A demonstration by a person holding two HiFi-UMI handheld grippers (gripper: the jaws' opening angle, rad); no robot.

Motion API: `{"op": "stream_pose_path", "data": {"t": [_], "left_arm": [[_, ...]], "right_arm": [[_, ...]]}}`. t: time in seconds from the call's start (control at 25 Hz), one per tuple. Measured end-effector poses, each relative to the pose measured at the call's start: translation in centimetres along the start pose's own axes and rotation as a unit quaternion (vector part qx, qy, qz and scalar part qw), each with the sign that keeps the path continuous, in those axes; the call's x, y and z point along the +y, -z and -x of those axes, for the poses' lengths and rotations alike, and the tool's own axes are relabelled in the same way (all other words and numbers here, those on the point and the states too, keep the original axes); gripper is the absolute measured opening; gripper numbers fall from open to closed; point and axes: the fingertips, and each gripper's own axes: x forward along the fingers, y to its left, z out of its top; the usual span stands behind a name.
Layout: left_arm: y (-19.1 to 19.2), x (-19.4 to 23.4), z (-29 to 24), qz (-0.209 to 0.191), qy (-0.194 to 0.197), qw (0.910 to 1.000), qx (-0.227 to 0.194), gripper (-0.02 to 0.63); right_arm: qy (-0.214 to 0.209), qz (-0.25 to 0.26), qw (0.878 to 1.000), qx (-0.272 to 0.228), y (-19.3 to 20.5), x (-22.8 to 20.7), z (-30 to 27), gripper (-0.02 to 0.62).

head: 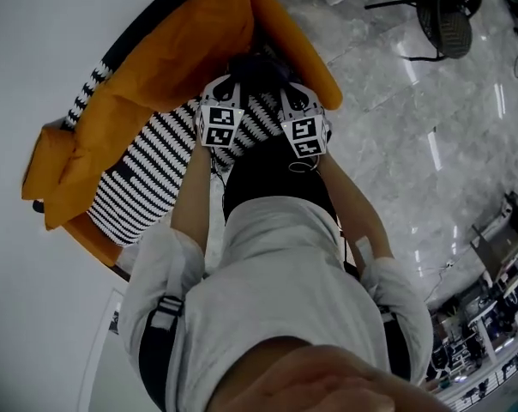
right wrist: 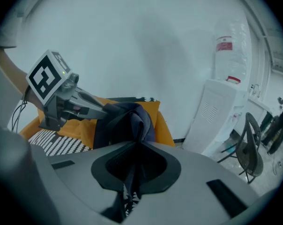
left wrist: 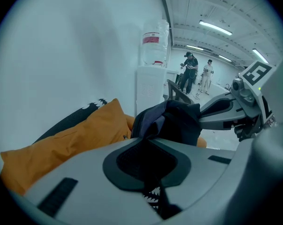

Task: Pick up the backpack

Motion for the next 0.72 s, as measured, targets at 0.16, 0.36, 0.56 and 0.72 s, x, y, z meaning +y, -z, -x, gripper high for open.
{"op": "stream_pose_path", "data": {"t": [0.16,0.36,0.56,0.72], "left_arm": [[-0.8,0.8,1.6,0.013,-0.015,0.9998,-0.006,0.028],[-1.5,1.7,3.7,0.018,-0.042,0.9988,-0.014,0.028],[-2.7,2.8,6.8,0.035,-0.071,0.9963,-0.033,0.028],[-3.5,3.1,9.0,0.045,-0.089,0.9939,-0.048,0.028]], "right_arm": [[-0.026,0.038,0.999,-0.001,-1.6,0.8,0.3,0.054],[-0.037,0.055,0.998,-0.017,-3.7,1.9,0.8,0.054],[-0.05,0.07,0.996,-0.039,-6.9,3.0,1.6,0.054],[-0.062,0.066,0.994,-0.054,-8.7,3.6,2.4,0.054]]}}
